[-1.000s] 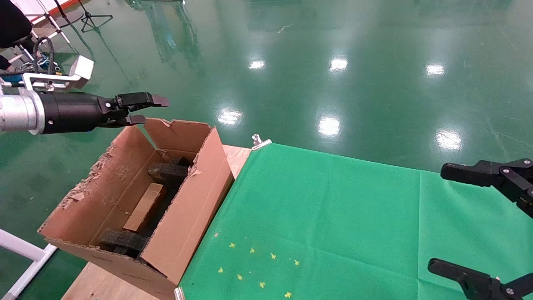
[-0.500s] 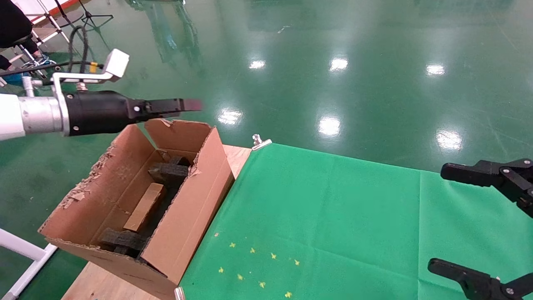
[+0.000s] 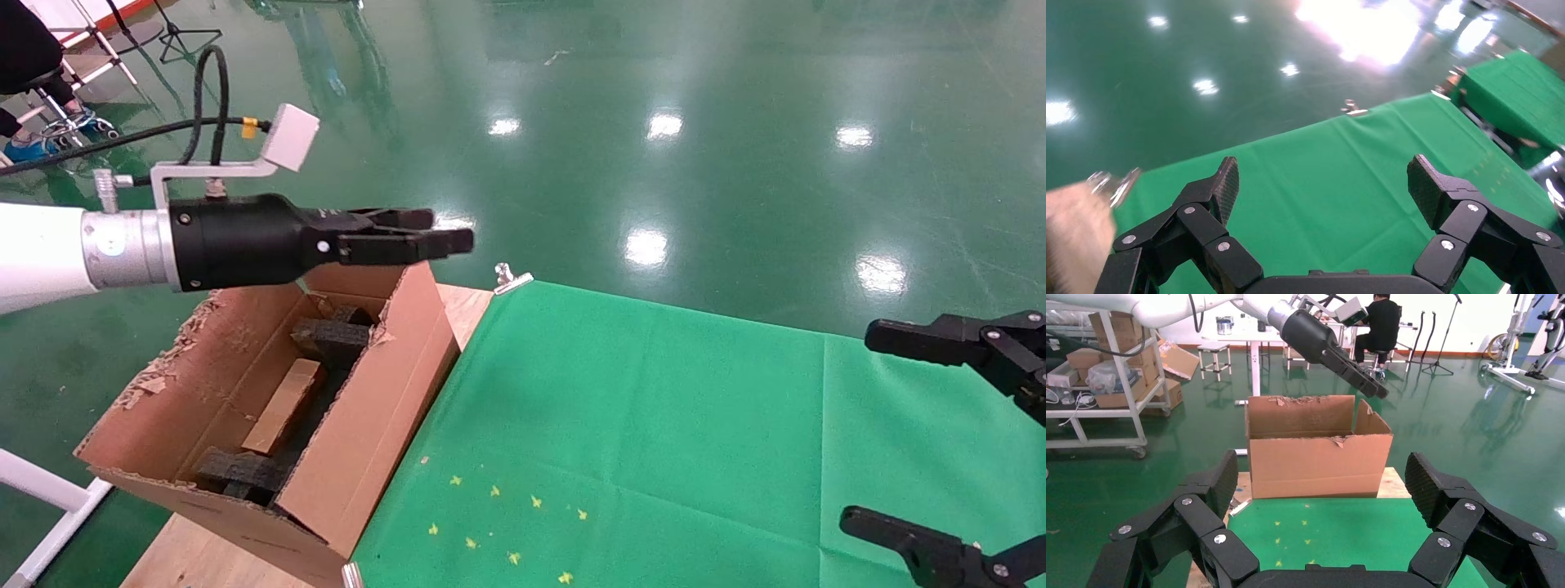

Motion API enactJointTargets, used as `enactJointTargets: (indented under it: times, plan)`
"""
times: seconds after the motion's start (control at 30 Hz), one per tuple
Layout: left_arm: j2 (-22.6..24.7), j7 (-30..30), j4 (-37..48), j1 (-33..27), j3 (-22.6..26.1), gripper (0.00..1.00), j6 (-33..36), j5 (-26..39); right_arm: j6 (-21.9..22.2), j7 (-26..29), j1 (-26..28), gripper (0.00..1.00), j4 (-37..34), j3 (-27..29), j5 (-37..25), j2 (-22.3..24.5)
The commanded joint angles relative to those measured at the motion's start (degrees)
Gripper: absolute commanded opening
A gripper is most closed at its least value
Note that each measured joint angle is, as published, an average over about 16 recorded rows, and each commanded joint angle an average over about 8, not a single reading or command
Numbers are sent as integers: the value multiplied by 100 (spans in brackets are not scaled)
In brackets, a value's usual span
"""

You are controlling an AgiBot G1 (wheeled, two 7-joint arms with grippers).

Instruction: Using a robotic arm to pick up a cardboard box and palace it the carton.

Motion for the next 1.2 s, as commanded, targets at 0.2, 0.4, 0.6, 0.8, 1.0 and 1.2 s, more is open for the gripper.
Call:
enactJointTargets:
  times: [0.2, 0.4, 0.6, 0.8, 1.0, 1.2]
  plan:
    - [21, 589, -620, 476, -238, 100, 154, -489, 0, 0, 0, 100, 0, 0, 0, 0]
    - [39, 1092, -1149, 882, -441, 100, 285, -906, 0, 0, 0, 100, 0, -1, 1, 0]
    - [56, 1595, -1679, 1289, -645, 100, 417, -1324, 0, -1, 0, 100, 0, -1, 1, 0]
    - [74, 2094, -2203, 1692, -846, 100, 547, -1738, 1, -1, 0, 100, 0, -2, 1, 1]
    - [89, 2528, -2663, 2045, -1022, 100, 660, -2101, 1, -1, 0, 100, 0, -2, 1, 1]
    - [97, 2713, -2911, 2236, -1118, 100, 724, -2303, 2, -1, -1, 100, -1, -1, 2, 1]
